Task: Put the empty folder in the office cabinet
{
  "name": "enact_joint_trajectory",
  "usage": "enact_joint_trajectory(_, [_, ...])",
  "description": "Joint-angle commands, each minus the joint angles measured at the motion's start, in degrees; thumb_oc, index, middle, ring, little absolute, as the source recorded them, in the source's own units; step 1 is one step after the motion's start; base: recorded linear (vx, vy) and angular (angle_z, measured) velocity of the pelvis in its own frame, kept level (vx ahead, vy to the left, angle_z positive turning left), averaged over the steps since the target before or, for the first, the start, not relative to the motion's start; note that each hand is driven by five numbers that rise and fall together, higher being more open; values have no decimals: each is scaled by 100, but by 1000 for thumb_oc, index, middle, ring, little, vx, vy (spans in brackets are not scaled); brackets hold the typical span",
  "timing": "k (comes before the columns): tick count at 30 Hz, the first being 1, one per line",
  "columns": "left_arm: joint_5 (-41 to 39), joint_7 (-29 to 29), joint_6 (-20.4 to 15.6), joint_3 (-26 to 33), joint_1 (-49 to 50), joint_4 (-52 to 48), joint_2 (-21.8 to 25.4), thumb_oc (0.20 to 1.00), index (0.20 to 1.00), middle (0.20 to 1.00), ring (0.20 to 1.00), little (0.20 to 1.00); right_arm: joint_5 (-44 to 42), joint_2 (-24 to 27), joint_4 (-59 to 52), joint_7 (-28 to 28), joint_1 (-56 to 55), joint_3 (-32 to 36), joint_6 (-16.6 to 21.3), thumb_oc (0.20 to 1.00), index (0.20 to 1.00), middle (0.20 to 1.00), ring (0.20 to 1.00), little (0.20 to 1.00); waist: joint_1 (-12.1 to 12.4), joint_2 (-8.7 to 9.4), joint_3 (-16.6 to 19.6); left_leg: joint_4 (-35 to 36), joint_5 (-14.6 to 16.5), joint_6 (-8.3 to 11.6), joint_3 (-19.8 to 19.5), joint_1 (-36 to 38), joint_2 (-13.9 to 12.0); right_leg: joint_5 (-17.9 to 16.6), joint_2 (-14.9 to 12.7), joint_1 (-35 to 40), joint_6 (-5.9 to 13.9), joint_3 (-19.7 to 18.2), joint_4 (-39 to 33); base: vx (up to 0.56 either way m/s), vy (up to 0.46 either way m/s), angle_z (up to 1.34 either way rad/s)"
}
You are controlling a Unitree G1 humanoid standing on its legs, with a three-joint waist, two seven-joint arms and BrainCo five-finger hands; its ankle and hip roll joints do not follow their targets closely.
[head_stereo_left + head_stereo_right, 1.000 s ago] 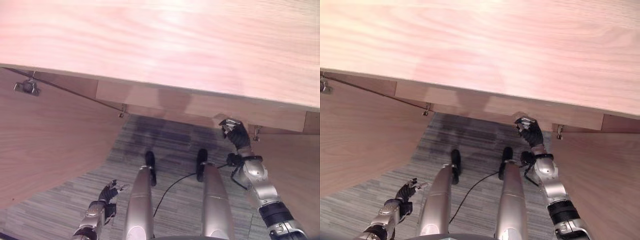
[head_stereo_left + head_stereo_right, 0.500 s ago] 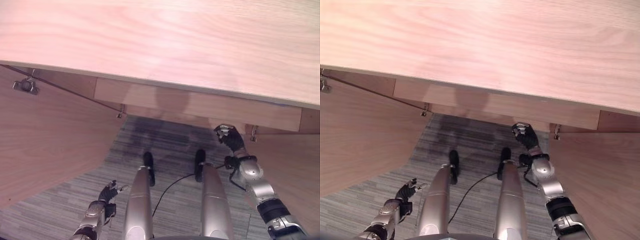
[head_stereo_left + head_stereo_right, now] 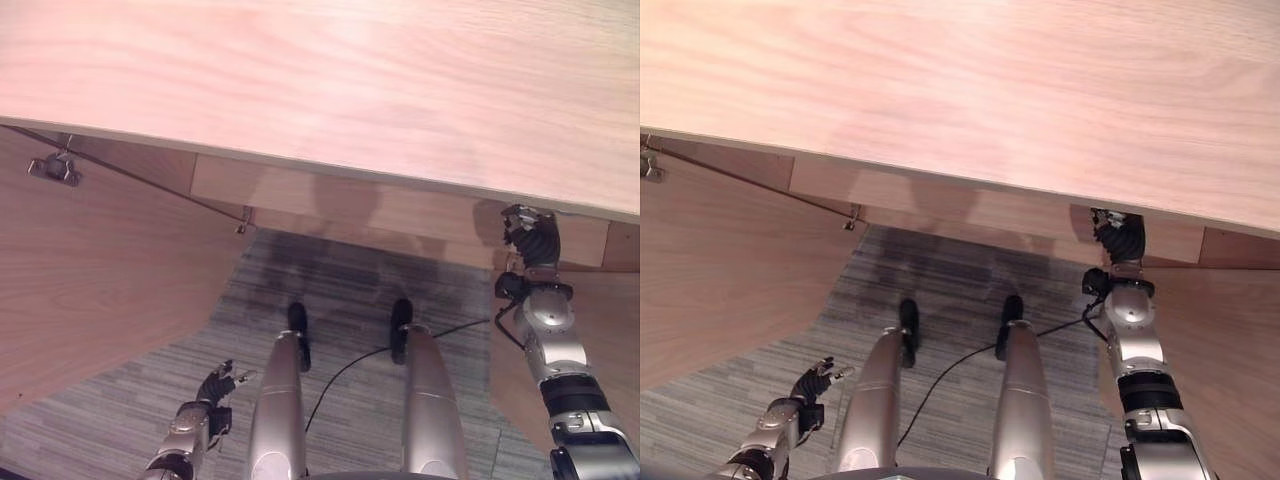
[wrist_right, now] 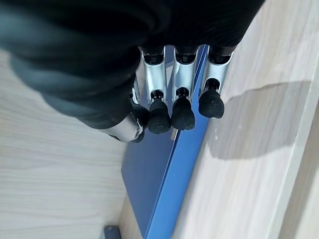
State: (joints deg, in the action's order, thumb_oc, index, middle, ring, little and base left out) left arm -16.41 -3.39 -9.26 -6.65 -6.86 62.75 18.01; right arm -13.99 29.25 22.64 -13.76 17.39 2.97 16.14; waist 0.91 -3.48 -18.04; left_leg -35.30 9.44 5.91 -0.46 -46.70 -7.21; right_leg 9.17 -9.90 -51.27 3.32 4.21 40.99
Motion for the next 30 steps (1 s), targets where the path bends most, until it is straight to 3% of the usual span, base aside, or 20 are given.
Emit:
enact_joint_trajectory(1, [85, -11, -28, -44, 260, 126, 141, 1000, 1000, 1000, 1000, 1000, -25, 199, -182, -146, -114, 321, 427, 200, 200, 200, 200, 200, 82, -74, 291, 462, -260, -256, -204, -69, 125, 539, 169, 411, 189, 115, -111, 0, 0, 0])
enact_joint_trajectory(14, [72, -35, -30, -187, 285, 60, 274, 1000, 1000, 1000, 1000, 1000, -197, 365, 1056, -106, 400, -60, 201, 200, 200, 200, 200, 200, 187, -136, 290, 396, -260, -251, -197, -123, 130, 553, 150, 366, 172, 117, -58, 8, -2, 0])
enact_joint_trajectory(15, [80, -40, -26, -200, 288, 57, 288, 1000, 1000, 1000, 1000, 1000, -198, 391, 1118, -104, 453, -100, 179, 200, 200, 200, 200, 200, 189, -134, 317, 303, -32, -228, -212, -81, 138, 769, 140, 405, 208, 86, 42, 104, -19, 1])
enact_joint_trajectory(16, [69, -46, -32, -214, 290, 42, 309, 1000, 1000, 1000, 1000, 1000, -208, 428, 1241, -95, 530, -157, 151, 200, 200, 200, 200, 200, 205, -143, 315, 294, -31, -228, -212, -93, 138, 774, 132, 399, 211, 84, 53, 1, -12, 3])
enact_joint_trajectory(17, [44, -51, -37, -234, 292, 15, 339, 1000, 1000, 1000, 1000, 1000, -227, 471, 1346, -92, 613, -185, 129, 200, 200, 200, 200, 200, 232, -159, 281, 362, -254, -250, -202, -156, 138, 566, 129, 340, 178, 117, -19, -2, -10, 5])
enact_joint_trajectory(18, [37, -55, -38, -253, 299, 15, 351, 1000, 1000, 1000, 1000, 1000, -244, 506, 1470, -87, 696, -238, 113, 200, 200, 200, 200, 200, 230, -158, 309, 273, -38, -228, -213, -122, 146, 773, 123, 383, 213, 80, 66, -101, -1, 3])
enact_joint_trajectory(19, [25, -57, -50, -281, 292, 14, 384, 1000, 1000, 1000, 1000, 1000, -268, 547, 1594, -87, 808, -296, 95, 200, 200, 200, 200, 200, 265, -179, 281, 345, -264, -249, -202, -186, 145, 566, 121, 326, 178, 118, -10, 96, -18, 4])
enact_joint_trajectory(20, [23, -61, -46, -298, 305, 10, 396, 1000, 1000, 1000, 1000, 1000, -304, 581, 1738, -64, 887, -351, 83, 200, 200, 200, 200, 200, 270, -180, 307, 260, -47, -226, -211, -146, 152, 772, 116, 367, 211, 83, 75, 0, 0, 0])
enact_joint_trajectory(21, [23, -61, -46, -298, 305, 10, 396, 1000, 1000, 1000, 1000, 1000, -304, 581, 1738, -64, 887, -351, 83, 200, 200, 200, 200, 200, 270, -180, 307, 260, -47, -226, -211, -146, 152, 772, 116, 367, 211, 83, 75, -2, 2, 7])
enact_joint_trajectory(22, [9, -78, -55, -361, 315, -18, 465, 1000, 1000, 1000, 1000, 1000, -376, 682, 1970, -31, 1117, -456, 31, 200, 200, 200, 200, 200, 322, -217, 269, 337, -279, -244, -199, -217, 145, 558, 108, 311, 179, 120, -8, -3, 0, 3])
enact_joint_trajectory(23, [-9, -88, -58, -395, 329, -33, 488, 1000, 1000, 1000, 1000, 1000, -414, 740, 2112, -21, 1241, -530, 20, 200, 200, 200, 200, 200, 332, -220, 289, 257, -62, -220, -209, -177, 156, 764, 100, 349, 218, 90, 77, -4, -8, 5])
enact_joint_trajectory(30, [-89, -140, -89, -617, 388, -61, 690, 1000, 1000, 1000, 1000, 1000, -793, 1043, 3137, 197, 2032, -1027, -141, 200, 200, 200, 200, 200, 444, -294, 271, 217, -95, -204, -220, -264, 185, 775, 70, 315, 231, 116, 116, 19, -1, 4])
